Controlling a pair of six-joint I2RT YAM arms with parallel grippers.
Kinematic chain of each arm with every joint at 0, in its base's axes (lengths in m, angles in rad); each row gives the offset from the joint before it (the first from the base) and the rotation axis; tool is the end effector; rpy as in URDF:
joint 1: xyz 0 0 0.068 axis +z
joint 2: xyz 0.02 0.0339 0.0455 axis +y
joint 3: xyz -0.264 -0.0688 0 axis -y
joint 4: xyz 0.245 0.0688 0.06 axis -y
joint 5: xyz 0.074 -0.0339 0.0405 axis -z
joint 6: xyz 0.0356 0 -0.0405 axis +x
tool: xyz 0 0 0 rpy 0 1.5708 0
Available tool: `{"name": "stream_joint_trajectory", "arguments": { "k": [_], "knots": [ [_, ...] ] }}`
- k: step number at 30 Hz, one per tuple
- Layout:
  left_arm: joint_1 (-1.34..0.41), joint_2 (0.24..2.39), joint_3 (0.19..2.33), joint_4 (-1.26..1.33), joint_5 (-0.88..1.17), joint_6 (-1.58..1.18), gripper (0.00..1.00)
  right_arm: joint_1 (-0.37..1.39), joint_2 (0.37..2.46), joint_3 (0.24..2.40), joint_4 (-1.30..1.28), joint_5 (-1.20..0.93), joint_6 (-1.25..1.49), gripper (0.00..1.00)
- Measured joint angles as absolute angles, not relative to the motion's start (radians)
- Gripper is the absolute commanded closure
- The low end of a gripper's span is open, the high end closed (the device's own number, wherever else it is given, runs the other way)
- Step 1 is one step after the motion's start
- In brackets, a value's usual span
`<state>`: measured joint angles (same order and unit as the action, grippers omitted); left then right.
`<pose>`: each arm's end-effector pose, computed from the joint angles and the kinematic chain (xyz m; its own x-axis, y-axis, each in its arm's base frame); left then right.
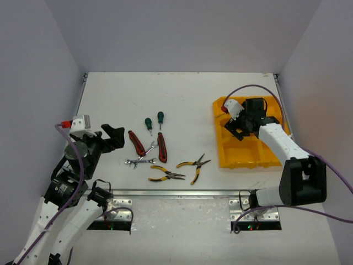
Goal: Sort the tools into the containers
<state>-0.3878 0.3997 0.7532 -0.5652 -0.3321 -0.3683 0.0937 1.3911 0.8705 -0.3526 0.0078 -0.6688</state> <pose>0.0888 -0.0237 0.3347 -0.2039 -0.2844 -0.9368 -0.0118 0.9575 -0.2881 0.2844 0.0264 0.2194 -0.5437 -0.6739 -0.5003 -0.5426 0.7370 -0.4030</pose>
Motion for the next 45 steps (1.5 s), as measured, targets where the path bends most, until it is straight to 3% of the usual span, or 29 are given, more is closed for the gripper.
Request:
{"name": "stream_joint_trajectory", "arguments": {
  "k": [6, 13, 15, 17, 24, 29, 32, 38, 43, 45],
  "knots": [
    [-0.388, 0.42, 0.753, -0.565, -0.333, -0.368, 0.0, 0.141, 1.303, 0.968, -0.4, -0.11, -0.509, 0.01],
    [-0.388, 0.462, 0.753, -0.566, -0.332, -0.368, 0.0, 0.482, 1.142, 1.049, -0.295, -0.048, -0.23, 0.02],
    [-0.388, 0.484, 0.753, -0.564, -0.328, -0.368, 0.0, 0.476, 1.119, 1.003, -0.231, -0.109, -0.071, 0.07],
    [-0.388, 0.511, 0.754, -0.567, -0.326, -0.368, 0.0, 0.442, 1.147, 0.985, -0.234, -0.165, 0.079, 0.01],
    [-0.388, 0.826, 0.867, -0.601, -0.344, -0.478, 0.0, 0.517, 1.279, 0.976, -0.366, -0.131, 0.422, 0.01],
    [-0.388, 1.184, 1.011, -0.565, -0.354, -0.579, 0.0, 0.519, 1.048, 0.913, -0.395, -0.16, 0.544, 0.01],
    [-0.388, 1.412, 1.072, -0.52, -0.361, -0.615, 0.07, 0.519, 0.888, 0.898, -0.475, -0.16, 0.57, 0.01],
    [-0.347, 1.833, 1.279, -0.516, -0.319, -0.647, 0.18, 0.52, 0.819, 0.888, -0.617, -0.127, 0.557, 0.01],
    [-0.33, 1.97, 1.36, -0.529, -0.306, -0.647, 0.26, 0.52, 0.719, 0.815, -0.704, -0.139, 0.543, 0.01],
    [-0.329, 2.007, 1.409, -0.533, -0.306, -0.645, 0.36, 0.52, 0.688, 0.802, -0.718, -0.145, 0.541, 0.01]
  ]
}}
